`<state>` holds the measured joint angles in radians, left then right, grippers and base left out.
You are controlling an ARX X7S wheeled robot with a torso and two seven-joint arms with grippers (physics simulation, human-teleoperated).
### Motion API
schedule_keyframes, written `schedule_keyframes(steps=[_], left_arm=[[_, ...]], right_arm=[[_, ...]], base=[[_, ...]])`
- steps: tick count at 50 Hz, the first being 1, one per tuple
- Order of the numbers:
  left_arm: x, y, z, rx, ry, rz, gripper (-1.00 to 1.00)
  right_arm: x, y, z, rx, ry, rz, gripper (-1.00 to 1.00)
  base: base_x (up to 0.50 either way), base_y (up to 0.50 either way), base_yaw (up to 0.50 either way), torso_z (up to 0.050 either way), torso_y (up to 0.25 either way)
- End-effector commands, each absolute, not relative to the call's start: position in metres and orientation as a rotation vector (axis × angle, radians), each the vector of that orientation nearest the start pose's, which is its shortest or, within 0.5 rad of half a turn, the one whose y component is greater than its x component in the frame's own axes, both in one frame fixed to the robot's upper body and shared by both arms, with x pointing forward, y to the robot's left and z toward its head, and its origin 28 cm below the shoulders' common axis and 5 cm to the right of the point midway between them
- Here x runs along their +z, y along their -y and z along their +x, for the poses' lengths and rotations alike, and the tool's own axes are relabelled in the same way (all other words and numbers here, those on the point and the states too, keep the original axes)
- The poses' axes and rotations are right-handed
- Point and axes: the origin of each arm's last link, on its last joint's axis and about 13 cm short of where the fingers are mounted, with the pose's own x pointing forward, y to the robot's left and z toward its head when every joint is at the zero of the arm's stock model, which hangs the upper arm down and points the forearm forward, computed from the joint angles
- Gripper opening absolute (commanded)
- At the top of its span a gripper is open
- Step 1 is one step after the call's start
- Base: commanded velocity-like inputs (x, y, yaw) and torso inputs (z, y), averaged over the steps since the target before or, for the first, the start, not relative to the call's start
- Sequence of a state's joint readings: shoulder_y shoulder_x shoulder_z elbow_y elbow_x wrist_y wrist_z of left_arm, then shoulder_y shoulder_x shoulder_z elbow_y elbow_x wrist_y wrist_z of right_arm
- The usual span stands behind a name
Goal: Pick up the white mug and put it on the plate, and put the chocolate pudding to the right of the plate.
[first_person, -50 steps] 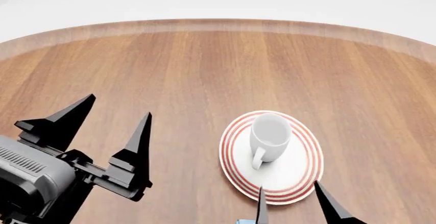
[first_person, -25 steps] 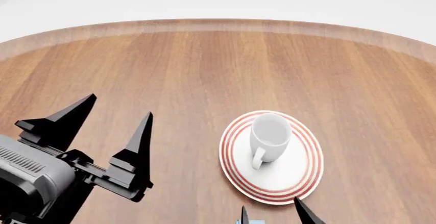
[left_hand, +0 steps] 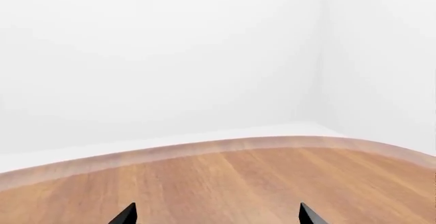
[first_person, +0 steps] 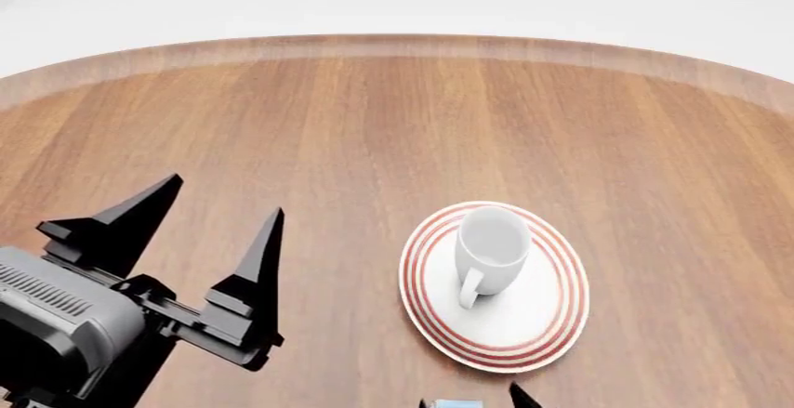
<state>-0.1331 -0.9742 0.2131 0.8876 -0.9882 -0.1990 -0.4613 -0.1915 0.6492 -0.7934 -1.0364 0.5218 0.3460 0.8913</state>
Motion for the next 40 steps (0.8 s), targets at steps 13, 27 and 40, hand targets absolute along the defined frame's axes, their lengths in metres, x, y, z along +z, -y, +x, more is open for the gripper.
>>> schedule_keyframes(steps=[13, 27, 40], left_arm=[[0.1994, -0.2475, 0.1614, -0.408, 0.280, -0.050, 1.00], [0.1994, -0.2470, 0.1611, -0.408, 0.275, -0.053, 1.00], [0.1975, -0.2464, 0.1620, -0.411, 0.267, -0.060, 1.00]], right_arm=[[0.1302, 0.0484, 0.0602, 0.222, -0.232, 0.188, 1.00], [0.1286, 0.0470, 0.0628, 0.073, -0.338, 0.101, 1.00], [0.1299, 0.0422, 0.0585, 0.079, -0.378, 0.111, 1.00]], base=[[0.00, 0.00, 0.00, 0.000, 0.000], [0.00, 0.00, 0.00, 0.000, 0.000], [0.00, 0.00, 0.00, 0.000, 0.000]])
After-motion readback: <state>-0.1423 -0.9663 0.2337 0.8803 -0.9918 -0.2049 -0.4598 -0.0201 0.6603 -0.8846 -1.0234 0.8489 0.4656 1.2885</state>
